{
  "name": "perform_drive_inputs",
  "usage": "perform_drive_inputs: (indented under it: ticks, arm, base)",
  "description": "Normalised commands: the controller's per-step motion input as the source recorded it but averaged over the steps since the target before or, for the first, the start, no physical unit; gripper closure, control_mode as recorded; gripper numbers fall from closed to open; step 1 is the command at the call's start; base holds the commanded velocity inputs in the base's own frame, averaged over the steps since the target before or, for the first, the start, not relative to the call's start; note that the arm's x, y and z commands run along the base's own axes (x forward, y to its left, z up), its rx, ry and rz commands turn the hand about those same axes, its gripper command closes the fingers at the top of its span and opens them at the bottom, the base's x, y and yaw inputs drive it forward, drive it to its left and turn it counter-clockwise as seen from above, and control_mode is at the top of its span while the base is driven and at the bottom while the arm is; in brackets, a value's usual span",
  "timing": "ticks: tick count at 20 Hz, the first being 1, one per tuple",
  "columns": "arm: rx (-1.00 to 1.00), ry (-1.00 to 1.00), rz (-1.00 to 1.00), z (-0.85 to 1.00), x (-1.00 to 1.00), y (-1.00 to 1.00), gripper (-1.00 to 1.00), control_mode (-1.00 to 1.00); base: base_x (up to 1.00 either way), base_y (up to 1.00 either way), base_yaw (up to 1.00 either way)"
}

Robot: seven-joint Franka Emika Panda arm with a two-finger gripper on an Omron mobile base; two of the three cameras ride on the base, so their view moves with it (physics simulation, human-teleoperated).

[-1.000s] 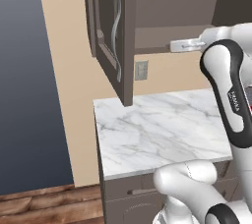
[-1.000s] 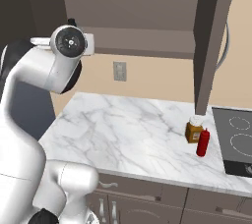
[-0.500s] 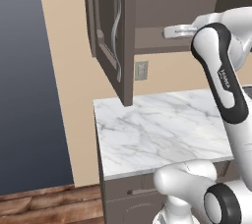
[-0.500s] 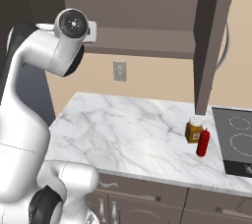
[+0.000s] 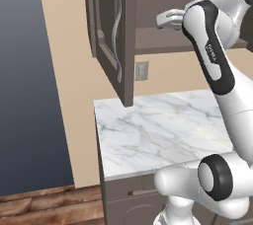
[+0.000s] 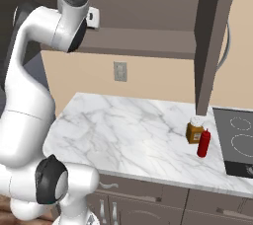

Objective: Collect the turmeric, ketchup, and shaker from the cabinet and place them next to the stove.

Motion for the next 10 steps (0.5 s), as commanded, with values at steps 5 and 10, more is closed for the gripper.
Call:
perform_drive_inputs:
  ticks: [5,10]
  arm:
    - [-0.15,0.12,0.0,0.1,0.31,0.0,-1.0,-1.0]
    - [-0.13,0.0,0.0,0.07,0.32,0.01,-1.0,-1.0]
  base:
    - [0.0,0.0,0.0]
    - [0.0,0.0,0.0]
